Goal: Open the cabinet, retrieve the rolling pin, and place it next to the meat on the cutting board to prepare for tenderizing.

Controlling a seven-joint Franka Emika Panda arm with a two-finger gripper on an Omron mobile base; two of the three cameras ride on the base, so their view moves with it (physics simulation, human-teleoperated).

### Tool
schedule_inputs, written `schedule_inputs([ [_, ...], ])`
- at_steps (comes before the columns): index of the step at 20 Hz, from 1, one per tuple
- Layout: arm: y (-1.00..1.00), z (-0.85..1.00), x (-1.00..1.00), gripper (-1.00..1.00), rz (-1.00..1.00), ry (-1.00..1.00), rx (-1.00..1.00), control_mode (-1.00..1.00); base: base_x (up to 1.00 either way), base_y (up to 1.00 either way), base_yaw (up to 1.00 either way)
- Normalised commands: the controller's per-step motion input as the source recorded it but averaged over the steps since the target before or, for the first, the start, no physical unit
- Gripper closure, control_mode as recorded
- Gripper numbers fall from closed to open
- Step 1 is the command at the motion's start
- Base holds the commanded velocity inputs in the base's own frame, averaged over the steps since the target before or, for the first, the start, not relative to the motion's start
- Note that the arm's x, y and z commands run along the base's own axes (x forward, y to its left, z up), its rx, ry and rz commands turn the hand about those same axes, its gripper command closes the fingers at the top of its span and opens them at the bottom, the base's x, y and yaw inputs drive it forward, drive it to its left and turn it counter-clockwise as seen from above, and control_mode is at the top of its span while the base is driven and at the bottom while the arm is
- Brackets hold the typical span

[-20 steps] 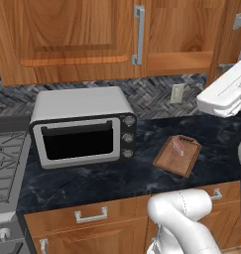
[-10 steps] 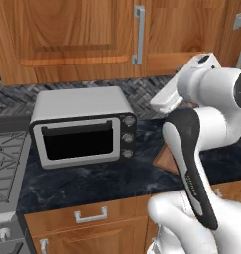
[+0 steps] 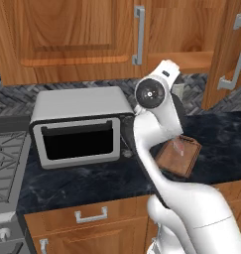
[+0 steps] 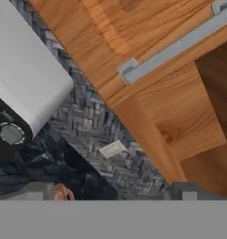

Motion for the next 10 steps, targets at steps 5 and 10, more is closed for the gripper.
schedule_inputs([
  [5, -0.29, -0.15, 0.56, -1.00, -0.38, 0.20, -0.23, -1.00, 0.00, 0.00, 0.00],
  [10, -0.23, -0.20, 0.20, -1.00, -0.27, 0.08, -0.18, -1.00, 0.00, 0.00, 0.00],
])
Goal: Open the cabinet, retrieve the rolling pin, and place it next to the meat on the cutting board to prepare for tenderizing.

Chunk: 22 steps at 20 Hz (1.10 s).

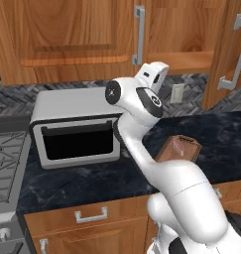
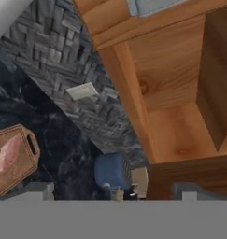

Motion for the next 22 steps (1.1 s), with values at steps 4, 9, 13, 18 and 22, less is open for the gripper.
schedule_inputs([
  [4, -0.26, -0.10, 0.47, -1.00, -0.22, 0.01, -0.12, -1.00, 0.00, 0.00, 0.00],
  [9, -0.38, -0.02, 0.38, -1.00, -0.18, 0.00, -0.06, -1.00, 0.00, 0.00, 0.00],
  [13, -0.46, 0.00, 0.12, -1.00, -0.13, 0.00, -0.01, -1.00, 0.00, 0.00, 0.00],
  [18, -0.50, 0.00, 0.00, -1.00, -0.11, -0.03, -0.01, -1.00, 0.00, 0.00, 0.00],
  [22, -0.49, 0.00, 0.00, -1.00, -0.09, -0.07, -0.02, -1.00, 0.00, 0.00, 0.00],
])
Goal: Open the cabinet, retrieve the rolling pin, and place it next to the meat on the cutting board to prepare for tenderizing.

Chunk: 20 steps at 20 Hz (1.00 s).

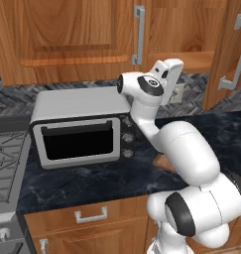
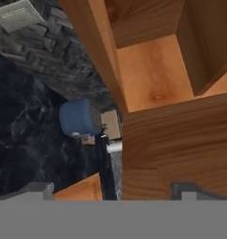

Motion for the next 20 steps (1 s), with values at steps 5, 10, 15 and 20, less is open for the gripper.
schedule_inputs([
  [5, -0.52, 0.00, -0.09, -1.00, -0.12, -0.09, -0.01, -1.00, 0.00, 0.00, 0.00],
  [10, -0.52, 0.06, -0.57, -1.00, -0.16, -0.18, -0.02, -1.00, 0.00, 0.00, 0.00],
  [15, -0.54, 0.10, -0.90, -1.00, -0.20, -0.22, -0.02, -1.00, 0.00, 0.00, 0.00],
  [20, -0.63, 0.12, -0.75, -1.00, -0.18, -0.16, -0.01, -1.00, 0.00, 0.00, 0.00],
])
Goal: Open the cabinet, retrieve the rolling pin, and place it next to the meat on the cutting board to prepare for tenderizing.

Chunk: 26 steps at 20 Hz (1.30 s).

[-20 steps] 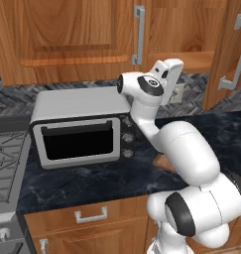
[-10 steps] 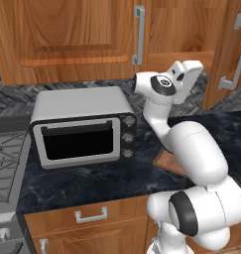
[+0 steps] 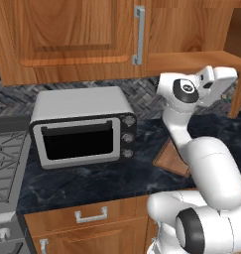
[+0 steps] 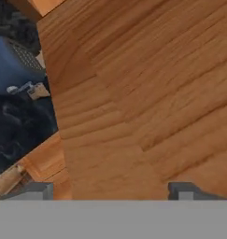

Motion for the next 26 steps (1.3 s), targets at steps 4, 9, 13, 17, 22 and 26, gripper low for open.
schedule_inputs([
  [4, -0.93, 0.01, -0.36, -1.00, -0.13, -0.09, 0.00, -1.00, 0.00, 0.00, 0.00],
  [9, -0.93, -0.03, 0.09, -1.00, 0.00, 0.01, 0.00, -1.00, 0.00, 0.00, 0.00],
  [13, -0.94, -0.04, 0.21, -1.00, 0.11, 0.03, 0.03, -1.00, 0.00, 0.00, 0.00],
  [17, -0.98, -0.06, 0.15, -1.00, 0.09, 0.00, 0.05, -1.00, 0.00, 0.00, 0.00],
  [22, -0.90, -0.05, 0.17, -1.00, 0.07, 0.00, 0.05, -1.00, 0.00, 0.00, 0.00],
  [26, -0.35, 0.00, 0.00, -1.00, 0.03, 0.00, 0.03, -1.00, 0.00, 0.00, 0.00],
])
